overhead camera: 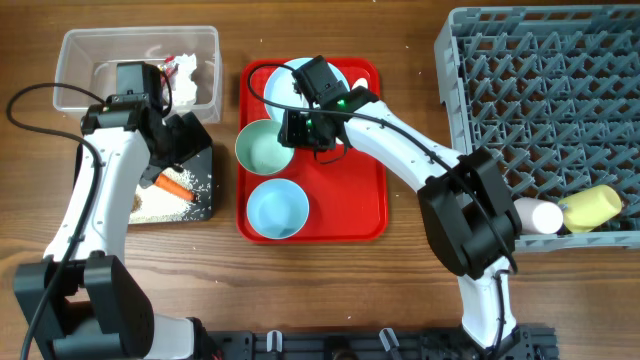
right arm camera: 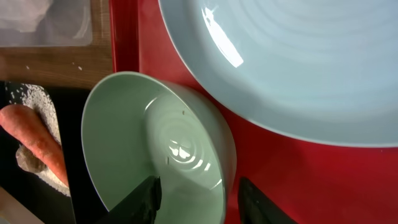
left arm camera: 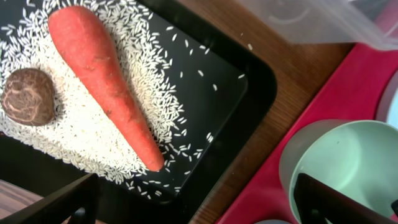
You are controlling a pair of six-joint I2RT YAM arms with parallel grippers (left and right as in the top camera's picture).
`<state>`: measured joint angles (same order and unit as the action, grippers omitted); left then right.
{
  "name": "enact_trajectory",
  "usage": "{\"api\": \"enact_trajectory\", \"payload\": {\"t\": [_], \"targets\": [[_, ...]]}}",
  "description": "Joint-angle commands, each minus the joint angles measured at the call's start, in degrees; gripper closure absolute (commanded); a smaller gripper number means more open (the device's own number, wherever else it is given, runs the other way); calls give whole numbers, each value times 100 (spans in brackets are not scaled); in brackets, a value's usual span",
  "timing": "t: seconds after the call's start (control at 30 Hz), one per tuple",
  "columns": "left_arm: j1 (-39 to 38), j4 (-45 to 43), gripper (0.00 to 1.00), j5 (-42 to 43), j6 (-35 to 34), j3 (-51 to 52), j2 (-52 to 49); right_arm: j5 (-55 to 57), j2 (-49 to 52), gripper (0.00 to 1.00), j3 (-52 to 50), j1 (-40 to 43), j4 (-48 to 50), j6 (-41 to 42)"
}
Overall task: Sort waste into correct bins and load items into the dishwasher rack
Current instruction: 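Grasp the rim of the green bowl with the right gripper, then carry the green bowl into the dish rack and release it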
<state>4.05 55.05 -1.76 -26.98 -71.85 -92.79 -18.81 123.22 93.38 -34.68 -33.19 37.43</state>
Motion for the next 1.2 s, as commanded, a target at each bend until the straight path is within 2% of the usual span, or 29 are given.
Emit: {"api": "enact_trajectory", "payload": {"t": [0.0, 0.13, 0.27, 0.37, 0.47, 0.57, 0.63, 0.67, 0.73, 0.83, 0.87, 1.0, 1.03, 1.07, 1.17], "targets": [[31, 9, 1, -68, -50, 61, -4, 92, 175, 65, -31, 2, -17, -125], [31, 4, 0, -70, -48, 61, -4, 92, 203, 78, -31, 2, -76, -144], [31, 4, 0, -70, -48, 61, -4, 90, 343, 80, -31, 2, -101, -144], [31, 4, 0, -70, -48, 61, -4, 72, 387, 96, -31, 2, -114, -146], [31, 4, 0, -70, -48, 61, -4, 74, 297, 96, -26, 31, -107, -295], [31, 4, 0, -70, -48, 61, -4, 264, -299, 96, 11, 216, -179, -568], [31, 4, 0, -70, -48, 61, -4, 1154, -1211, 96, 15, 520, -382, -807], [31, 4, 0, -70, -48, 61, -4, 1711, -1593, 96, 15, 658, -463, -984], [31, 4, 0, -70, -48, 61, -4, 3777, -2435, 96, 13, 1099, -605, -1392], [31, 4, 0, -70, -48, 61, -4, 6723, -2645, 96, 11, 1759, -474, -2118], [31, 4, 0, -70, -48, 61, -4, 7123, -2588, 96, 7, 2009, -302, -2461], [31, 4, 0, -70, -48, 61, -4, 7138, -2277, 96, 2, 2824, 247, -3705], [31, 4, 0, -70, -48, 61, -4, 7158, -2105, 96, 2, 3023, 348, -4304], [31, 4, 0, -70, -48, 61, -4, 7158, -2015, 96, 2, 3071, 413, -4564], [31, 4, 0, -70, -48, 61, -4, 7394, -1565, 96, 2, 3084, 1010, -6107]]}}
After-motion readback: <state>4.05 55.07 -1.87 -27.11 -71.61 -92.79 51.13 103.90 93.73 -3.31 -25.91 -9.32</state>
